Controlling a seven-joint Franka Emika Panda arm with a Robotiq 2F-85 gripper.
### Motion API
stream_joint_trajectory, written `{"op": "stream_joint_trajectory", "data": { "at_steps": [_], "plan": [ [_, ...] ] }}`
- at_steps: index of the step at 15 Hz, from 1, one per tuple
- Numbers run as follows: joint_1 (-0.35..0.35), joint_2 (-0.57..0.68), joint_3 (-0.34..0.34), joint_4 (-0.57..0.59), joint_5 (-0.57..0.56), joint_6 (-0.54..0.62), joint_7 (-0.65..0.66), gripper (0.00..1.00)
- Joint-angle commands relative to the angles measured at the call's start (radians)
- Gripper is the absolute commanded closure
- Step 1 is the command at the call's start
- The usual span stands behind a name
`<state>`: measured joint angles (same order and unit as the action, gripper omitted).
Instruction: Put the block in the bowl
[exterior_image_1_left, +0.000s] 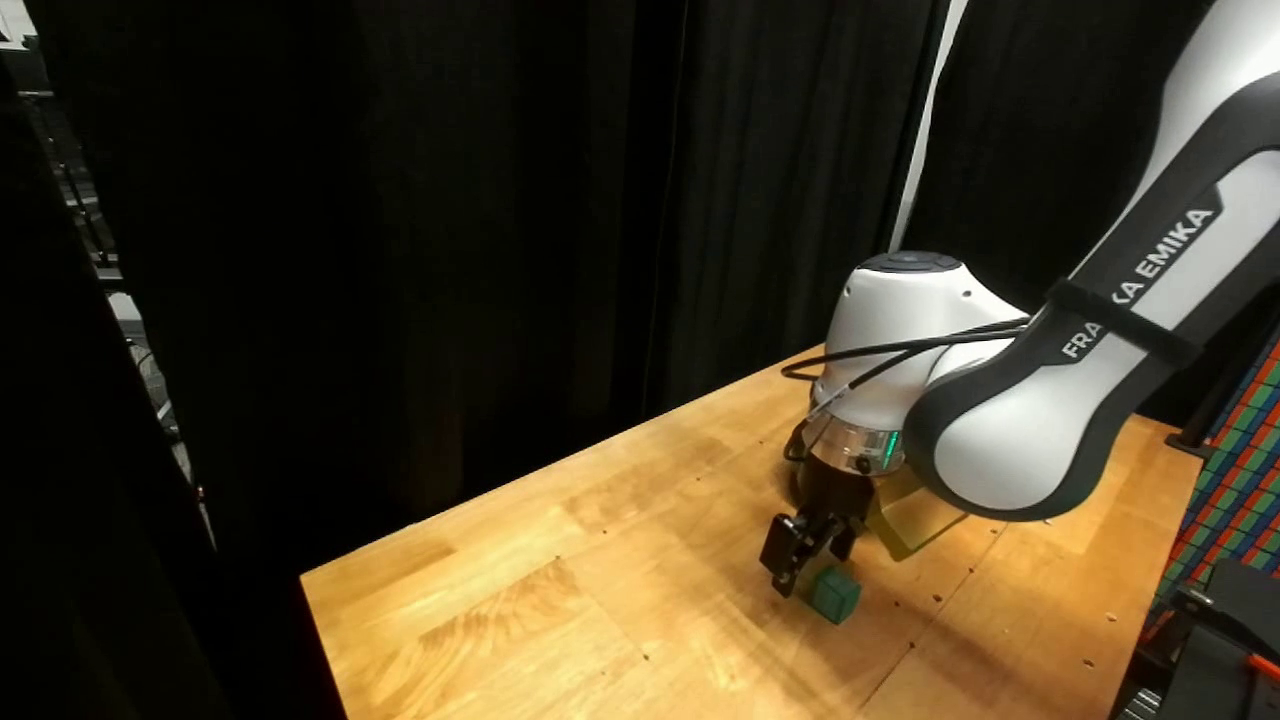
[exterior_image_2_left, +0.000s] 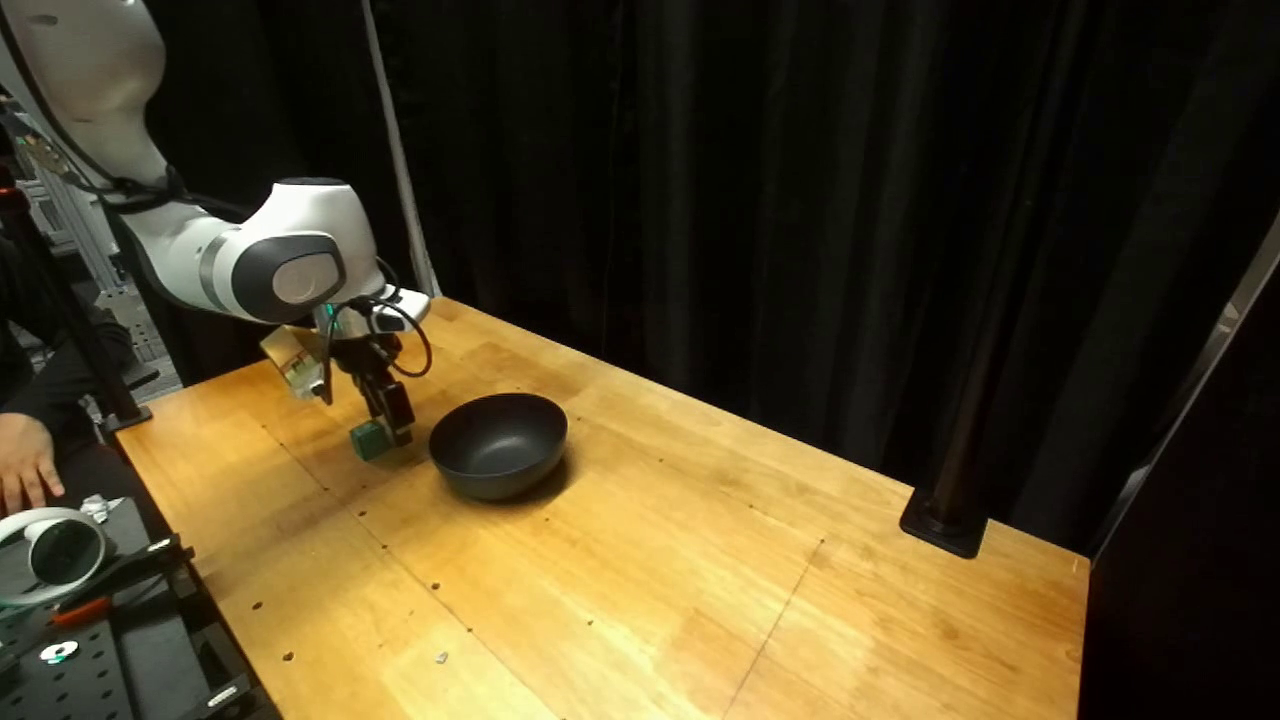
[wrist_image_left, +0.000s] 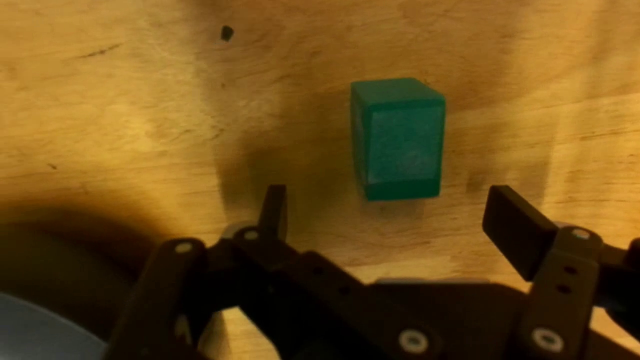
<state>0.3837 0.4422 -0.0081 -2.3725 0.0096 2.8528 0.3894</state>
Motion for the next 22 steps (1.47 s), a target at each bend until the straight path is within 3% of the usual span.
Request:
{"op": "stream_joint_trajectory", "data": {
  "at_steps": [1,4,5,7,14,18,20,22],
  "plan": [
    [0.040,-0.022,-0.056,-0.021,-0.043,-0.012,0.069,0.00],
    [0.039,-0.027,-0.067,-0.038,-0.045,-0.022,0.089,0.00],
    [0.033,-0.028,-0.063,-0.043,-0.041,-0.029,0.089,0.25],
    [0.018,-0.033,-0.047,-0.049,-0.027,-0.047,0.085,0.34],
    [0.002,-0.082,-0.026,-0.063,-0.023,-0.103,0.089,0.89],
    [0.032,-0.162,-0.069,-0.054,-0.095,-0.159,0.145,0.88],
    [0.048,-0.204,-0.103,-0.034,-0.194,-0.185,0.209,0.88],
    [0.062,-0.219,-0.148,0.001,-0.371,-0.209,0.322,0.88]
  ]
}}
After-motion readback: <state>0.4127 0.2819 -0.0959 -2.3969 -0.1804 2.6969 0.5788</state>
